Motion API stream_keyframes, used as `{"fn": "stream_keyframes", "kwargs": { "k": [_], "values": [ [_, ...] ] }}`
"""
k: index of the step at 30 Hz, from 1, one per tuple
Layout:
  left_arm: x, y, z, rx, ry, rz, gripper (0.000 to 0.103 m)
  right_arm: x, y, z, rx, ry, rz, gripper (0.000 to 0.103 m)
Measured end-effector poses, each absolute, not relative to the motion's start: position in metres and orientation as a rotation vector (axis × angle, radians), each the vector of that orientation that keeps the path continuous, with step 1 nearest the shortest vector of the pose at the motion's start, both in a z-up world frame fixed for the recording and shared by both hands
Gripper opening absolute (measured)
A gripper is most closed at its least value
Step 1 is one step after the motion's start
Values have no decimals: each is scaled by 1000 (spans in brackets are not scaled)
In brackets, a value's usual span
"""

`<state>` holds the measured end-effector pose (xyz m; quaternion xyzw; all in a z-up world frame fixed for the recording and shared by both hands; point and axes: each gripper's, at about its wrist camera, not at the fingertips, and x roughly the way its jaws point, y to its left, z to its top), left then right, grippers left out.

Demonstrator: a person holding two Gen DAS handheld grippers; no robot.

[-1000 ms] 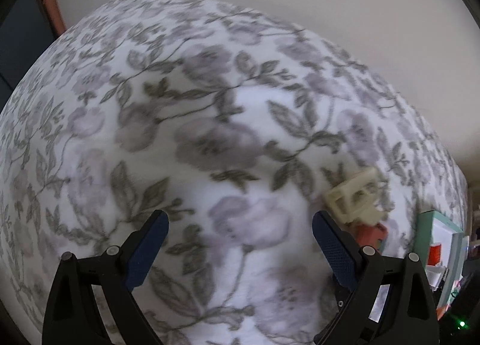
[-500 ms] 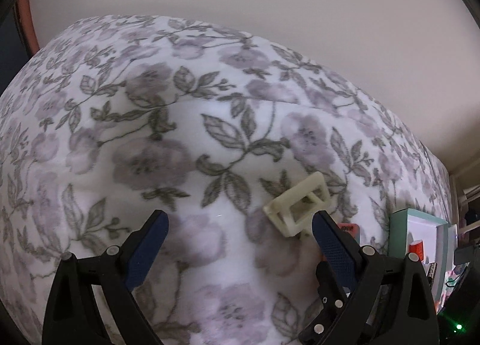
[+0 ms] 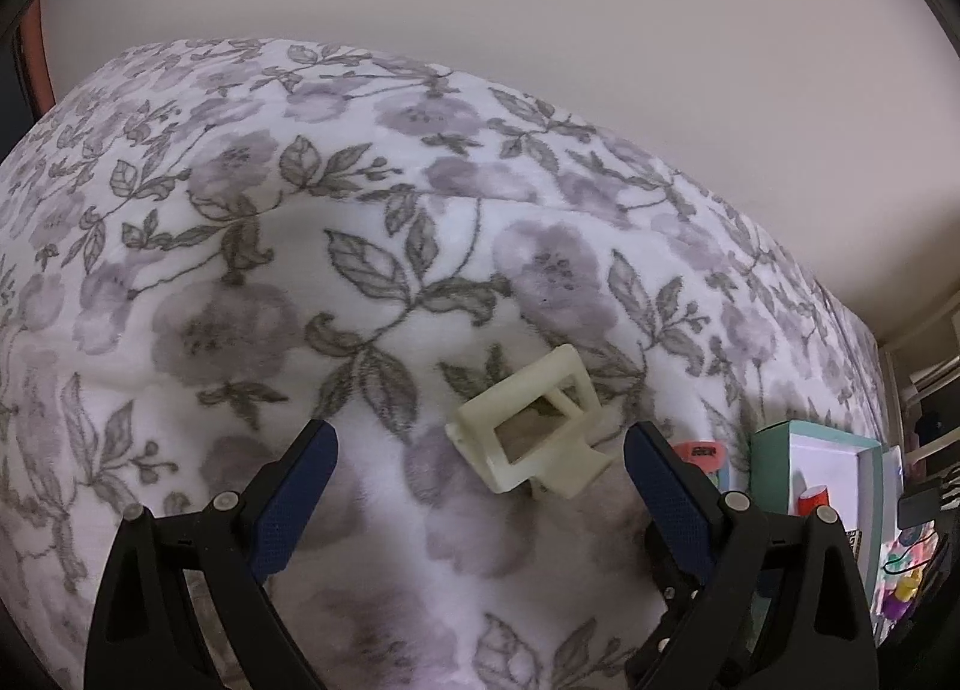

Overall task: Organize rigid objects
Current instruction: 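Grasp the pink-blue case with the right tool while the left tool grasps the white plug, then carry the pink-blue case and white plug over the tray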

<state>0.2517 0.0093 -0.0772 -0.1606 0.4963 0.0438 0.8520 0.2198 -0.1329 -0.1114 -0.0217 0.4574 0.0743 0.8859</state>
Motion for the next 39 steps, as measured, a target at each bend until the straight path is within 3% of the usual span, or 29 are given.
{"fn": "stream_keyframes", "kwargs": {
  "k": [6,8,13,39],
  "values": [
    [252,3,-80,-342,1013,79,94,220,-134,-112,-53,952,153,45],
    [253,1,-82,-323,1015,83,77,219,-134,-112,-52,952,153,45],
    [253,0,-87,-338,1015,55,58,219,-134,-112,-54,951,154,45],
    [246,3,-49,-344,979,51,58,215,-144,-99,13,966,190,45]
  ]
}}
